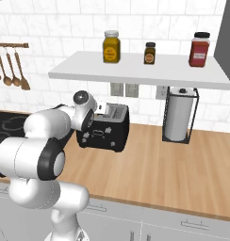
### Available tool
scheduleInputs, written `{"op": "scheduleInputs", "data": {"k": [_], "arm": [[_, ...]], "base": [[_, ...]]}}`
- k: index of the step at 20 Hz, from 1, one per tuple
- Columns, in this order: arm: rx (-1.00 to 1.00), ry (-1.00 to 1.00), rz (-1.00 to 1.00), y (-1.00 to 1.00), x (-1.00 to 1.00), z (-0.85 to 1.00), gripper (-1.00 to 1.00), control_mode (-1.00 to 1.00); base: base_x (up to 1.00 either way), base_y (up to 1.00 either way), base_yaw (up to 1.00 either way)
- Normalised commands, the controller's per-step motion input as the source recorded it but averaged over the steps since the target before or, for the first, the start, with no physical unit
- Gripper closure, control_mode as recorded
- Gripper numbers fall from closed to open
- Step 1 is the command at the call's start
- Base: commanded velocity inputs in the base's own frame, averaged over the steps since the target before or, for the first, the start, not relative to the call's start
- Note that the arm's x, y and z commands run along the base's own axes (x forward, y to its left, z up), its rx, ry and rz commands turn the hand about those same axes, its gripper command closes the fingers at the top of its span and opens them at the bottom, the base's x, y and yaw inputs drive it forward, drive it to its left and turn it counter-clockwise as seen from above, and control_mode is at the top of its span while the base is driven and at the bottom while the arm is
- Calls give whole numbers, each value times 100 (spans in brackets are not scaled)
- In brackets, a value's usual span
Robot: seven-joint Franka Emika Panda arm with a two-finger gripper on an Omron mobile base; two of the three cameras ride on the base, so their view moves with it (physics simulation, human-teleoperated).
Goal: Start the toaster. Once the lever pops up, take the bread to the plate on the dining counter.
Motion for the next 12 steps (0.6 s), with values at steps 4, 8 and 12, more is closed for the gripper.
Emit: {"op": "scheduleInputs", "data": {"k": [4, 8, 12], "arm": [[0, 0, 0, 0, 0, 0, -100, -100], [0, 0, 0, 0, 0, 0, -100, -100], [0, 0, 0, 0, 0, 0, -100, -100]], "base": [[0, 0, 0], [0, 0, 0], [0, 0, 0]]}}
